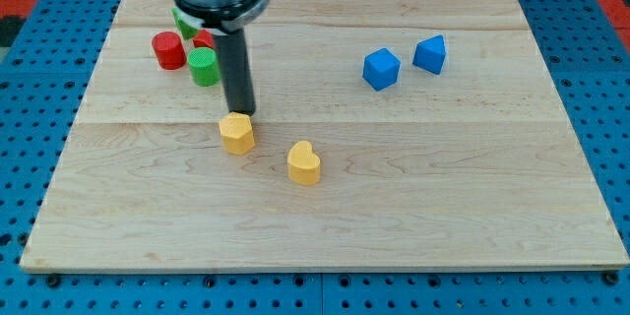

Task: Move the green circle closer to blue cube

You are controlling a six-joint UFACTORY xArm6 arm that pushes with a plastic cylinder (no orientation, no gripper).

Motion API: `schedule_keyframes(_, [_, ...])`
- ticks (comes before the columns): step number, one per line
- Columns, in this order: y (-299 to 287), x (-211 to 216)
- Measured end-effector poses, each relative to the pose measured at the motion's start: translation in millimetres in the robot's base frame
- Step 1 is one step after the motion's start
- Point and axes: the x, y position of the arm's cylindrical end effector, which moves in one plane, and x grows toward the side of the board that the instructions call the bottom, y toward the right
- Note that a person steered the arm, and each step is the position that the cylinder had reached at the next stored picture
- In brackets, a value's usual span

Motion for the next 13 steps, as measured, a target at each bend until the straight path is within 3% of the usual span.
schedule_keyframes(2, [-4, 0])
schedule_keyframes(4, [1, 30])
schedule_keyframes(5, [-39, 14])
schedule_keyframes(7, [-60, -67])
schedule_keyframes(10, [-105, -67])
schedule_keyframes(13, [-107, -87])
